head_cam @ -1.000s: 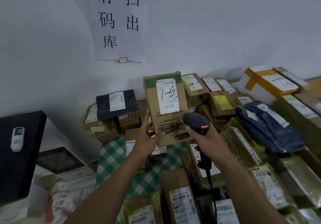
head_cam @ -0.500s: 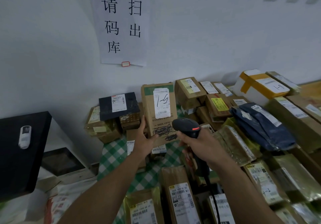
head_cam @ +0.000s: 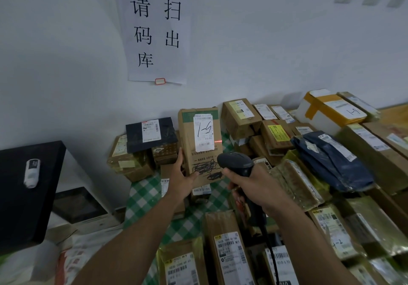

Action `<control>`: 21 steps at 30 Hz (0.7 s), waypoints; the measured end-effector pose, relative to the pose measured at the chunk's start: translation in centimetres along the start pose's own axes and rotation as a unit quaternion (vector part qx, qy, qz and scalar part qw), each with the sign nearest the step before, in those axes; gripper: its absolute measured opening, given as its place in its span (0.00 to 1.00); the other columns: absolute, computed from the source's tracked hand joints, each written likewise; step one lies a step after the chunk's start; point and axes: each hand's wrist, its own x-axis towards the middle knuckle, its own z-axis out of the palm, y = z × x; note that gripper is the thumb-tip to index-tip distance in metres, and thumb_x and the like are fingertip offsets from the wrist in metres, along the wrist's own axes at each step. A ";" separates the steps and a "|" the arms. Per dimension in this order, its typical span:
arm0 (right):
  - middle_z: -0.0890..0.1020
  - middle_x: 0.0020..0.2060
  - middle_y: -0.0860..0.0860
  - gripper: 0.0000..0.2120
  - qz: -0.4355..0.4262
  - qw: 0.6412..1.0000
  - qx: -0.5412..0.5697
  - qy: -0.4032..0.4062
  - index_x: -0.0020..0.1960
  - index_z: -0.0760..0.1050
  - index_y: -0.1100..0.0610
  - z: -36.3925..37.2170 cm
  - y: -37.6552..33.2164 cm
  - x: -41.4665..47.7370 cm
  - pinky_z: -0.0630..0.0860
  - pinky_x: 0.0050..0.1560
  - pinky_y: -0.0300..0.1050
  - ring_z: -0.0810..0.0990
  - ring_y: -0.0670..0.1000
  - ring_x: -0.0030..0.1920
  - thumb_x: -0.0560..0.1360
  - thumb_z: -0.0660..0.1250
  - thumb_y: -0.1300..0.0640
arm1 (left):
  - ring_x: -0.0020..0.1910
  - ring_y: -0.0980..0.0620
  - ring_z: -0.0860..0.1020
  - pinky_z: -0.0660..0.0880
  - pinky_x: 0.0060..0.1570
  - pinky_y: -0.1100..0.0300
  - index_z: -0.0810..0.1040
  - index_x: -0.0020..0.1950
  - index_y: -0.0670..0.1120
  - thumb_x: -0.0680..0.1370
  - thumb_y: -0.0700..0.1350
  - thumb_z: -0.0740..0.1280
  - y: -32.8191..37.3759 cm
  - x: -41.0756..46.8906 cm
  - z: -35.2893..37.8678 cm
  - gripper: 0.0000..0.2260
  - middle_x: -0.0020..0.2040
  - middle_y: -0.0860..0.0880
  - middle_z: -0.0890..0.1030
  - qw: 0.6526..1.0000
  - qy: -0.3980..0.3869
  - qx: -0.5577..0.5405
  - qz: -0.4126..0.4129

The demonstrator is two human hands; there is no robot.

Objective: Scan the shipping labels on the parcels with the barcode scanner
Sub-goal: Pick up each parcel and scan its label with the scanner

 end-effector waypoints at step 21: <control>0.87 0.47 0.53 0.11 0.040 0.996 0.044 0.068 0.62 0.79 0.43 -2.6 1.7 2.8 0.77 0.35 0.40 0.82 0.49 0.36 0.82 0.70 0.54 | 0.71 0.50 0.74 0.73 0.71 0.44 0.54 0.84 0.58 0.78 0.45 0.75 0.5 5.8 2.1 0.42 0.71 0.53 0.78 0.999 0.024 0.011 -0.046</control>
